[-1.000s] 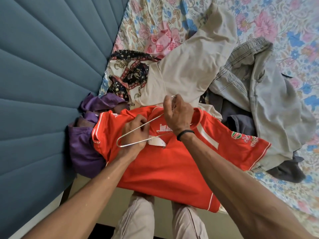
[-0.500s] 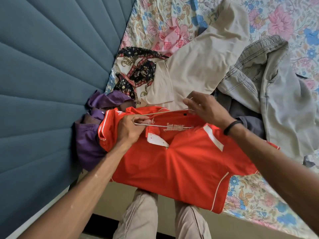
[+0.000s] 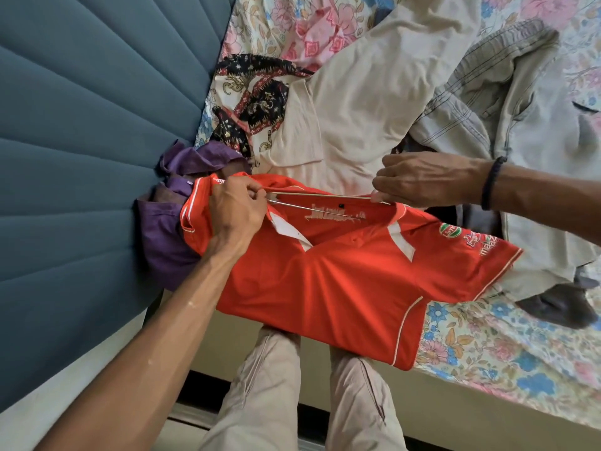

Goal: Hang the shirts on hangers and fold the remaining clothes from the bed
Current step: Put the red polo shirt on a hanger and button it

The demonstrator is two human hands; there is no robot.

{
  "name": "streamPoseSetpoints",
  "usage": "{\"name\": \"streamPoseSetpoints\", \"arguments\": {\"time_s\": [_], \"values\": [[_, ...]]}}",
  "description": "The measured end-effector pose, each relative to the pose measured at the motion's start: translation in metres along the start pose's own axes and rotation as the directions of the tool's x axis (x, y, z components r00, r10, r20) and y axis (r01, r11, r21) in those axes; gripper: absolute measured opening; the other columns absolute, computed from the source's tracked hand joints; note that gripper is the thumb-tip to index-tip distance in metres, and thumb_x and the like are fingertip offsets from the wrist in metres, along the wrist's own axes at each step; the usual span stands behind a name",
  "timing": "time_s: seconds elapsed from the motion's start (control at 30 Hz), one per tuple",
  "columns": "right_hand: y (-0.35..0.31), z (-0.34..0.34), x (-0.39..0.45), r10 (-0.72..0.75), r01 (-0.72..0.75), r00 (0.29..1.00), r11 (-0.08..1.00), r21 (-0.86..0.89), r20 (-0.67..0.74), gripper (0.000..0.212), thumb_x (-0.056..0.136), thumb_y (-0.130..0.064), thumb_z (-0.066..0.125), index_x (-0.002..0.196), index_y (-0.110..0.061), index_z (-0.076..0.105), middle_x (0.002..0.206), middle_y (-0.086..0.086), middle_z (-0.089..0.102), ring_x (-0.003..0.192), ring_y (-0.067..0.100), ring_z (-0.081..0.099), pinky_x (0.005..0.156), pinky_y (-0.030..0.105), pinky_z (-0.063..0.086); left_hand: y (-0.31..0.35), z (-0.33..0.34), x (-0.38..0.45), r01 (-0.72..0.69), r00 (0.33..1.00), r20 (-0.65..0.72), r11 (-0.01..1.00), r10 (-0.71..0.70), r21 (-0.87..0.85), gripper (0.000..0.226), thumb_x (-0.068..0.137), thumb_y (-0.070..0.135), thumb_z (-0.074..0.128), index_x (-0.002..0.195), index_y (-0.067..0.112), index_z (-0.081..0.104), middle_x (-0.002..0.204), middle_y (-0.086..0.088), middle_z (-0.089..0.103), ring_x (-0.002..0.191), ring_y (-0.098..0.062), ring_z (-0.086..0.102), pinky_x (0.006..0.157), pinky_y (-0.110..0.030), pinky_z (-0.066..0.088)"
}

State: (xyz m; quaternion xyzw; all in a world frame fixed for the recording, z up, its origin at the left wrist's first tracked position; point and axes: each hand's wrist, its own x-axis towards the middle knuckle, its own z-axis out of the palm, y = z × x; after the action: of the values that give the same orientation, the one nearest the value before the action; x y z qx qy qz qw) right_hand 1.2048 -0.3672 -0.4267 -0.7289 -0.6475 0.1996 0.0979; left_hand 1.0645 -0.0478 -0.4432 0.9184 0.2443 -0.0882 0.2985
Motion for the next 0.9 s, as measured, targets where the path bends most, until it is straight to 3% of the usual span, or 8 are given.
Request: {"name": "streamPoseSetpoints", "arguments": {"time_s": [0.13,0.27,0.4,0.5,0.6,0.67,0.73,0.9], "values": [[-0.002,-0.002,-0.004,0.116,-0.116,0.993,0.993,0.008,0.002,0.041,0.110,-0.037,0.035,0.079,-0.014,0.049,0.069,0.004,0.053,0.064,0.029,0.050,0.070,0.035,0.041,0.014,-0.006,0.003,-0.102,0.995,0.000,0.969,0.105,0.223,0.014,0.085,0.029,0.066,0.086,0.020,0.077,0.079,-0.007,0.075,0.075,-0.032,0.071,0.068,-0.042,0.059],[0.014,-0.003,0.002,0.245,-0.245,0.963,0.969,-0.012,0.116,0.054,0.110,-0.050,0.024,0.081,-0.014,0.051,0.068,0.009,0.057,0.065,0.038,0.059,0.061,0.047,0.048,0.031,-0.012,-0.007,-0.127,0.992,0.037,0.928,0.122,0.351,0.013,0.084,0.030,0.066,0.083,0.020,0.074,0.077,-0.008,0.073,0.074,-0.035,0.069,0.065,-0.042,0.059],[-0.001,-0.008,0.036,0.356,-0.319,0.879,0.934,-0.164,0.318,0.045,0.110,-0.044,0.033,0.102,-0.012,0.064,0.091,0.016,0.071,0.087,0.041,0.070,0.066,0.041,0.045,0.057,-0.011,-0.003,-0.138,0.990,0.025,0.946,0.137,0.295,0.011,0.079,0.023,0.067,0.084,0.019,0.076,0.078,-0.010,0.074,0.078,-0.037,0.069,0.070,-0.041,0.057],[-0.005,0.008,0.065,0.503,-0.482,0.838,0.864,-0.144,0.214,0.040,0.111,-0.041,0.036,0.111,-0.011,0.062,0.099,0.021,0.070,0.093,0.046,0.070,0.067,0.043,0.043,0.077,0.011,-0.004,-0.127,0.988,0.097,0.991,0.122,0.040,0.009,0.076,0.024,0.072,0.081,0.019,0.078,0.069,0.000,0.073,0.072,-0.023,0.072,0.073,-0.036,0.060],[0.004,0.021,0.091,0.706,-0.705,0.709,0.707,0.055,0.008,0.045,0.109,-0.049,0.039,0.112,-0.009,0.059,0.103,0.025,0.069,0.094,0.049,0.066,0.066,0.043,0.036,0.079,0.037,-0.002,0.012,0.973,0.223,0.961,0.052,-0.277,0.009,0.082,0.027,0.074,0.086,0.019,0.076,0.070,0.007,0.073,0.068,-0.008,0.072,0.072,-0.037,0.062],[0.012,0.029,0.102,0.789,-0.777,0.614,0.610,0.157,-0.028,0.045,0.106,-0.052,0.045,0.112,-0.009,0.058,0.105,0.026,0.068,0.095,0.049,0.065,0.068,0.044,0.039,0.071,0.044,-0.006,0.030,0.988,0.155,0.930,0.029,-0.366,0.010,0.086,0.029,0.069,0.084,0.019,0.073,0.069,0.006,0.072,0.065,-0.010,0.072,0.069,-0.040,0.061],[0.017,0.036,0.105,0.849,-0.805,0.528,0.511,0.303,-0.028,0.044,0.101,-0.052,0.056,0.110,-0.008,0.057,0.102,0.024,0.068,0.095,0.046,0.064,0.069,0.044,0.042,0.056,0.048,-0.020,-0.015,0.991,0.122,0.957,0.053,-0.291,0.014,0.087,0.031,0.067,0.080,0.019,0.069,0.067,0.005,0.071,0.062,-0.012,0.070,0.065,-0.038,0.058],[-0.028,0.035,0.087,0.949,-0.648,0.270,0.306,0.697,-0.166,0.053,0.080,-0.048,0.081,0.109,-0.014,0.055,0.102,0.005,0.056,0.087,0.023,0.055,0.073,0.031,0.037,0.007,0.070,-0.061,-0.250,0.880,0.406,0.967,0.248,-0.050,0.030,0.086,0.020,0.051,0.106,0.015,0.074,0.093,-0.010,0.075,0.085,-0.033,0.070,0.073,-0.046,0.056]]}}
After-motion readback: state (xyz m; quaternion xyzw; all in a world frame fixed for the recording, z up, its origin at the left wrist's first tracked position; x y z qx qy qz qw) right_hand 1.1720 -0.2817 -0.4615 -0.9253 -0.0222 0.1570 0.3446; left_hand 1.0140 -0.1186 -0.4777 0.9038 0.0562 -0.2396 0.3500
